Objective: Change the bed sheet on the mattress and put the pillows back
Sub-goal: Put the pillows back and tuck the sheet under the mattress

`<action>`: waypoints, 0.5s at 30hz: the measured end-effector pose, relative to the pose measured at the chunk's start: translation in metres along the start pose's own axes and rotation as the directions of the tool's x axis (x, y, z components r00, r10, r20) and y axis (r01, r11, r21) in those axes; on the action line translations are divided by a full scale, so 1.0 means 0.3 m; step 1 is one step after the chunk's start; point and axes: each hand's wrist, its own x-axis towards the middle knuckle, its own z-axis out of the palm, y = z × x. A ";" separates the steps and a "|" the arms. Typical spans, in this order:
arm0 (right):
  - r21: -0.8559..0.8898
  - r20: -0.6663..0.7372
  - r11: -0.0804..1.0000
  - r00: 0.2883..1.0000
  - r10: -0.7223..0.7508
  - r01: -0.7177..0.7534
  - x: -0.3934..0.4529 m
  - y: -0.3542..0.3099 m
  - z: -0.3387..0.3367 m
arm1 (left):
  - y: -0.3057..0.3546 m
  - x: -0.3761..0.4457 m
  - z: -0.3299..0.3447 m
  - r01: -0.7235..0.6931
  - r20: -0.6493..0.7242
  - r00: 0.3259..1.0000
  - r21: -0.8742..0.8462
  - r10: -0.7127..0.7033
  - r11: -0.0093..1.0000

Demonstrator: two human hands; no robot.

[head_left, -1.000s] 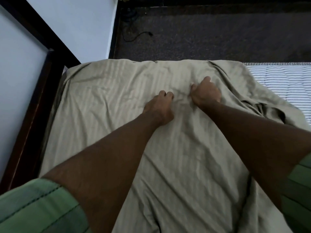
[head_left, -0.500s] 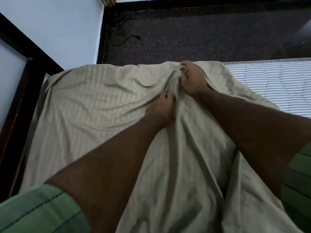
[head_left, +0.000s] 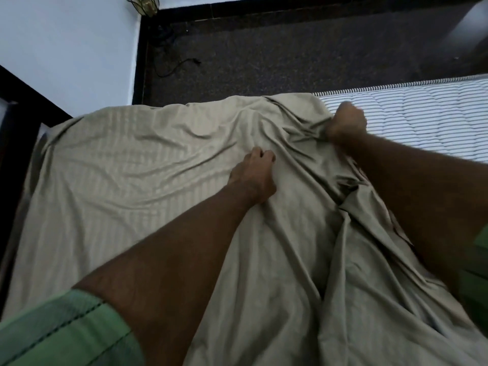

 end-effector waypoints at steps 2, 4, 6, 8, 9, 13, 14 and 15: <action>0.044 0.025 0.998 0.999 0.043 -0.044 0.032 -0.008 -0.041 | 0.032 -0.005 0.017 -0.016 0.002 1.000 0.010 0.016 1.000; 0.057 0.206 0.996 0.977 0.061 -0.074 0.014 0.014 -0.031 | 0.065 -0.010 0.029 -0.018 0.008 1.000 0.010 0.017 1.000; 0.048 0.275 0.999 0.961 0.006 -0.020 -0.033 0.068 0.025 | 0.097 -0.010 0.035 -0.013 -0.002 1.000 0.011 0.013 1.000; -0.026 0.191 0.991 0.974 -0.121 0.129 -0.081 0.123 0.082 | 0.133 0.003 0.040 -0.006 -0.007 1.000 -0.015 0.006 1.000; -0.051 0.150 0.980 0.972 -0.181 0.191 -0.095 0.142 0.101 | 0.155 0.012 0.042 -0.006 -0.002 1.000 -0.035 0.006 0.999; -0.036 -0.003 0.956 0.957 -0.291 0.291 -0.041 0.134 0.072 | 0.233 0.038 0.049 -0.017 0.012 1.000 -0.139 0.019 0.990; 0.015 -0.034 0.944 0.944 -0.328 0.328 -0.014 0.124 0.043 | 0.248 0.039 0.053 -0.008 0.013 1.000 -0.151 0.010 0.989; 0.082 -0.027 0.924 0.927 -0.374 0.374 0.012 0.113 0.011 | 0.259 0.038 0.057 0.002 0.014 1.000 -0.152 0.000 0.988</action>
